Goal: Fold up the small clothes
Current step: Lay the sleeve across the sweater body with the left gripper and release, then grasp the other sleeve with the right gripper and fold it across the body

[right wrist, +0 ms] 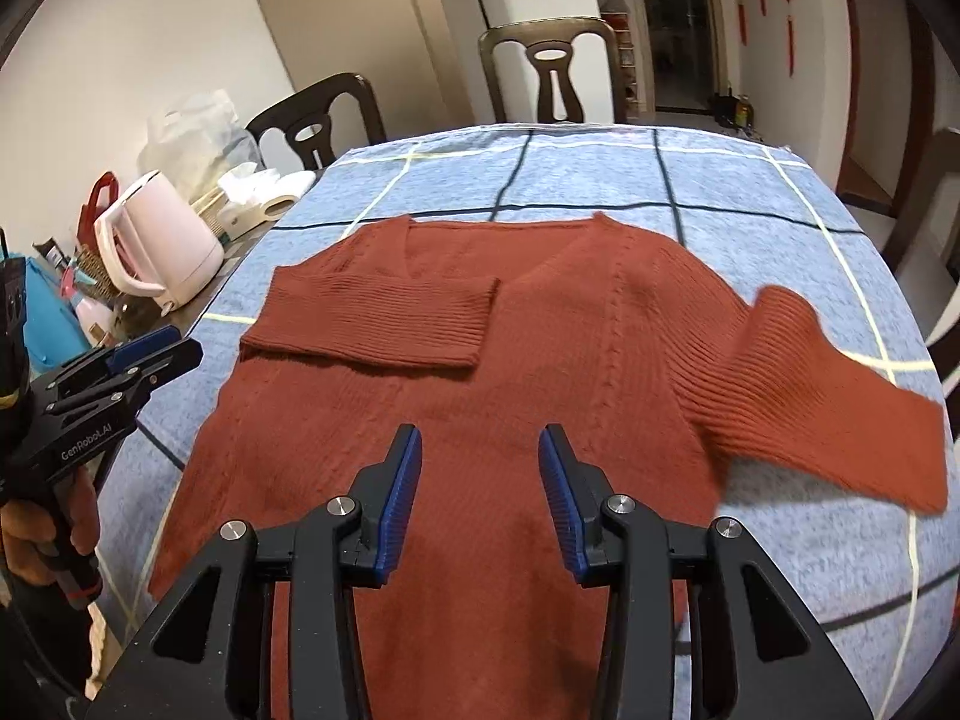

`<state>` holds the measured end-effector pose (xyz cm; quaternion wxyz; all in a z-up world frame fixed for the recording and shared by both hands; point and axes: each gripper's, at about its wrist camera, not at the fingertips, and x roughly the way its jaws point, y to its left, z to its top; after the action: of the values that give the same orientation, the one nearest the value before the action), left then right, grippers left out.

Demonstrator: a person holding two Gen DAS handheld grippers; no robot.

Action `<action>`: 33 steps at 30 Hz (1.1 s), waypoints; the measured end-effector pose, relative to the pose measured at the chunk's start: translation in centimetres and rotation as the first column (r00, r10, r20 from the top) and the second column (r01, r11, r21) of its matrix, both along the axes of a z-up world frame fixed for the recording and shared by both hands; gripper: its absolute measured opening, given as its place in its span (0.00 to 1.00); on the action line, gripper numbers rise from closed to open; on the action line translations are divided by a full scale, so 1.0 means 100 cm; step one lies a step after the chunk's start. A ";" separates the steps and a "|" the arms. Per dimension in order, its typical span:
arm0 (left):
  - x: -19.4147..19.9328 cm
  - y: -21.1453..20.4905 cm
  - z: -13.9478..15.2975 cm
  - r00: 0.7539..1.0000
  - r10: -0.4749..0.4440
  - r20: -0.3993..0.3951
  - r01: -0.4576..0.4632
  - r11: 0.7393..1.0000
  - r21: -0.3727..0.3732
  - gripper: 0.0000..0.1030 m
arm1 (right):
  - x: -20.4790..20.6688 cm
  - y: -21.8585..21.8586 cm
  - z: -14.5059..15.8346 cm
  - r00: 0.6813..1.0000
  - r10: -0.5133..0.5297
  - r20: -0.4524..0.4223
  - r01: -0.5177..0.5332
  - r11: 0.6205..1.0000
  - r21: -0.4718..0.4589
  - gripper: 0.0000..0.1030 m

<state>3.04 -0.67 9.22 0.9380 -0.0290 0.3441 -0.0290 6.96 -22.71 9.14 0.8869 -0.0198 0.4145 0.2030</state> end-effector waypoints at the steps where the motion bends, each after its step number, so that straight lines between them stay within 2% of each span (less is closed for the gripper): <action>1: 0.001 -0.001 -0.002 1.000 -0.005 -0.002 0.005 1.000 -0.007 0.47 | 0.000 -0.004 0.000 1.000 -0.009 -0.002 0.009 1.000 0.004 0.43; 3: 0.004 -0.003 -0.007 1.000 -0.013 -0.003 0.013 1.000 -0.019 0.49 | 0.000 -0.017 -0.001 0.999 -0.038 -0.009 0.038 0.999 0.024 0.48; 7: 0.018 0.000 -0.029 0.998 -0.019 -0.066 0.015 0.998 -0.057 0.49 | 0.005 -0.050 -0.009 0.990 -0.132 -0.041 0.134 0.989 0.062 0.48; 11: 0.025 -0.001 -0.045 0.993 -0.034 -0.112 0.028 0.998 -0.062 0.49 | 0.010 -0.095 -0.018 0.961 -0.261 -0.087 0.269 0.957 0.103 0.48; 15: 0.026 -0.002 -0.056 0.989 -0.047 -0.139 0.039 0.998 -0.057 0.49 | 0.012 -0.143 -0.027 0.912 -0.388 -0.135 0.407 0.900 0.159 0.48; 18: 0.024 -0.005 -0.059 0.990 -0.048 -0.131 0.042 0.998 -0.048 0.50 | 0.017 -0.167 -0.026 0.888 -0.430 -0.161 0.458 0.853 0.250 0.48; 22: 0.021 -0.005 -0.061 0.991 -0.045 -0.124 0.038 0.998 -0.054 0.51 | 0.027 -0.186 -0.023 0.856 -0.492 -0.160 0.517 0.804 0.294 0.48; 27: 0.019 -0.004 -0.061 0.992 -0.040 -0.116 0.033 0.997 -0.065 0.52 | 0.039 -0.213 -0.025 0.782 -0.594 -0.188 0.619 0.708 0.340 0.48; 29: 0.019 -0.004 -0.061 0.992 -0.039 -0.116 0.032 0.997 -0.065 0.52 | 0.042 -0.221 -0.027 0.767 -0.614 -0.188 0.634 0.677 0.373 0.46; 31: 0.020 -0.003 -0.061 0.992 -0.040 -0.117 0.033 0.998 -0.061 0.52 | 0.045 -0.225 -0.026 0.754 -0.628 -0.192 0.650 0.668 0.362 0.34; 32: 0.020 -0.003 -0.061 0.992 -0.040 -0.117 0.033 0.998 -0.059 0.52 | 0.045 -0.225 -0.025 0.752 -0.632 -0.188 0.652 0.670 0.356 0.19; 33: 0.020 -0.004 -0.061 0.992 -0.039 -0.117 0.032 0.998 -0.059 0.52 | 0.046 -0.224 -0.022 0.757 -0.629 -0.179 0.646 0.676 0.356 0.10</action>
<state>5.01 -1.02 3.11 0.9142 -0.0511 0.3985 -0.0537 11.59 -45.12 6.96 0.8776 0.3098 0.3637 -0.0388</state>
